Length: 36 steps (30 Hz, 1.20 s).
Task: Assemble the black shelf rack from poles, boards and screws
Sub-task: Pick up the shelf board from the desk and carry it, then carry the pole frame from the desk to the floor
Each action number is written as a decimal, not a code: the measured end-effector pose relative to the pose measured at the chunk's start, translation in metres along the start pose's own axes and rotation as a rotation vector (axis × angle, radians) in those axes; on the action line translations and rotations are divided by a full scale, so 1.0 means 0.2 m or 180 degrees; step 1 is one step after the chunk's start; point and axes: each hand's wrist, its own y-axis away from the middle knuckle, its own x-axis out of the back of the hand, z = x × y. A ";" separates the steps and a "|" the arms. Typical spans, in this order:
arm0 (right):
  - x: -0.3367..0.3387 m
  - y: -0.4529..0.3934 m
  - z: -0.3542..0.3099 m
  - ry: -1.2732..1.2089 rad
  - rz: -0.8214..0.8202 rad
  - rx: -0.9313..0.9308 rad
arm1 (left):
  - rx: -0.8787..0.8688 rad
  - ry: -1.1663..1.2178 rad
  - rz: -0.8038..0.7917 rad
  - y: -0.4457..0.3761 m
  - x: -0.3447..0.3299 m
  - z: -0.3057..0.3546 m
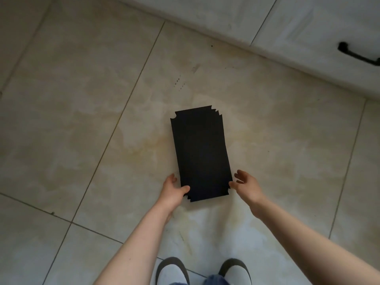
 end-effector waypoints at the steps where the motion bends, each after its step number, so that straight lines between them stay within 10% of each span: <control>1: 0.02 0.06 -0.02 0.0013 0.0086 -0.0022 | 0.0043 -0.0002 0.0075 0.05 0.02 0.02; 23: 0.16 2.33 -1.25 0.1076 -0.0246 0.1691 | -0.0974 0.0487 0.1069 2.19 0.78 0.78; 36: 0.20 3.39 -1.38 0.1680 -0.1036 0.2925 | -0.1287 0.1246 0.2580 3.43 0.92 0.53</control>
